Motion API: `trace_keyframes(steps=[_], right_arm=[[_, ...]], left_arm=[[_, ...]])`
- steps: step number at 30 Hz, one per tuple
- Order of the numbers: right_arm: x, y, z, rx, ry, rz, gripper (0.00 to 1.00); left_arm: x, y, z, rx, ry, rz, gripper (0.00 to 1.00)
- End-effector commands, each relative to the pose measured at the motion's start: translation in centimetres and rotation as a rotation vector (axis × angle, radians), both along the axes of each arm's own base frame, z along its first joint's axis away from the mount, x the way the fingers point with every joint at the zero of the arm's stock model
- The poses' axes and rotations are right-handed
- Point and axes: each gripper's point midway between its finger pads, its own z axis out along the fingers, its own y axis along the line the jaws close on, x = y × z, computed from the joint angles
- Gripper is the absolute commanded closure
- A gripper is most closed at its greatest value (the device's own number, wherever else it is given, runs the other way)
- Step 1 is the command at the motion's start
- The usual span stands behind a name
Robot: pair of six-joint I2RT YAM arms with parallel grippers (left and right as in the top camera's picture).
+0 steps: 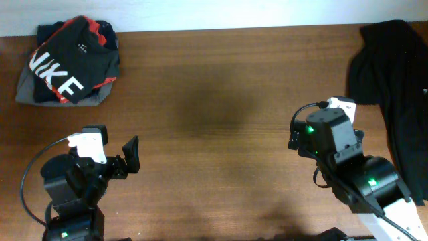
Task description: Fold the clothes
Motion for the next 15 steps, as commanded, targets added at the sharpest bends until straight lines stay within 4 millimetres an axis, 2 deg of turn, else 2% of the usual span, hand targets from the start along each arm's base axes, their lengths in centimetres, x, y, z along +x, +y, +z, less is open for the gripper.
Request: trace_keyframes(steps=[1,9,15], right_arm=[[0.3,-1.4,0.3,-0.065,-0.025,-0.064,0.01],[1.8,-0.6,3.3,0.012,-0.18,-0.065,0.01],[1.8,-0.6,3.3,0.012,-0.18,-0.065,0.01]], left_arm=[[-0.2,-0.3,-0.3,-0.02,0.011,-0.011,0.01],[-0.3,-0.4,-0.6,-0.024,0.025,-0.01,0.01],[-0.3,-0.4,-0.6,-0.024,0.025,-0.01,0.01]])
